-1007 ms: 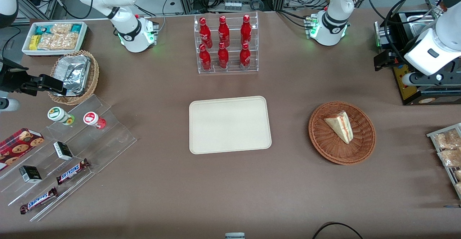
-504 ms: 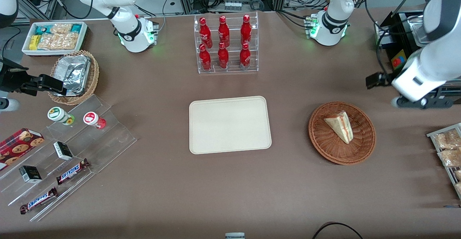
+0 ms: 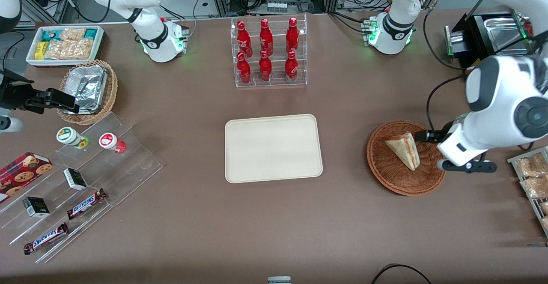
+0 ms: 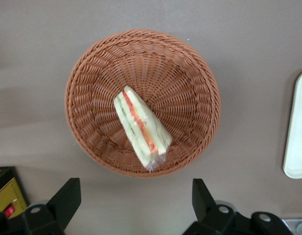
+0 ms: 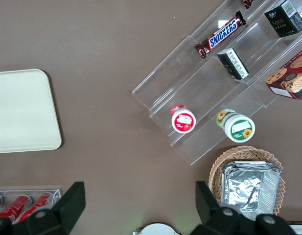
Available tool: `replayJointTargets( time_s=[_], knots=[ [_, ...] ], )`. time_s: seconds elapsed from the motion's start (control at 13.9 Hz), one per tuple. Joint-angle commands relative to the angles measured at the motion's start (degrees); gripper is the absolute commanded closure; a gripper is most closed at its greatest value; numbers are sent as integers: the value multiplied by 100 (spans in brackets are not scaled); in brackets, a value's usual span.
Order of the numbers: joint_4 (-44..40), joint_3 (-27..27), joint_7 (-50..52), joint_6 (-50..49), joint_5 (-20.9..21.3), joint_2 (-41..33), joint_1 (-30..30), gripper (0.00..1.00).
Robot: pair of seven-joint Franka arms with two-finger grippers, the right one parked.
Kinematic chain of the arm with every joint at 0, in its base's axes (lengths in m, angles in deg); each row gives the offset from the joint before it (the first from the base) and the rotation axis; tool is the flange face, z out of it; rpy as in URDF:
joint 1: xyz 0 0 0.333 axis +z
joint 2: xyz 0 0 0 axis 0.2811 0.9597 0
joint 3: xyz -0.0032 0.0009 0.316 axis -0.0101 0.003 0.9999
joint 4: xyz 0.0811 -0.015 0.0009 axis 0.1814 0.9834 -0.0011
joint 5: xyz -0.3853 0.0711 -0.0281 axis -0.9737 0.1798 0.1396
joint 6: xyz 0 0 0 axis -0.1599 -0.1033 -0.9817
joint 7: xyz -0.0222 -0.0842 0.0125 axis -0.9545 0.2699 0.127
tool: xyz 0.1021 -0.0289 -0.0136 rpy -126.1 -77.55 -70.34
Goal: Place sandwich from basket to tray
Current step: 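Move the left gripper over the sandwich in the wicker basket, then lower the open left gripper around the wrapped sandwich and close it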
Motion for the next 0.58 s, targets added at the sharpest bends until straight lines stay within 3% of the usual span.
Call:
replayJointTargets(
  time_s=[0.0,0.22,0.5],
  knots=[
    [223,30,13,347,-27,51,-26,0],
    [715,30,283,857,-36,-10,-26,0],
    [927,21,1801,990,-45,-28,-44,0]
  ],
)
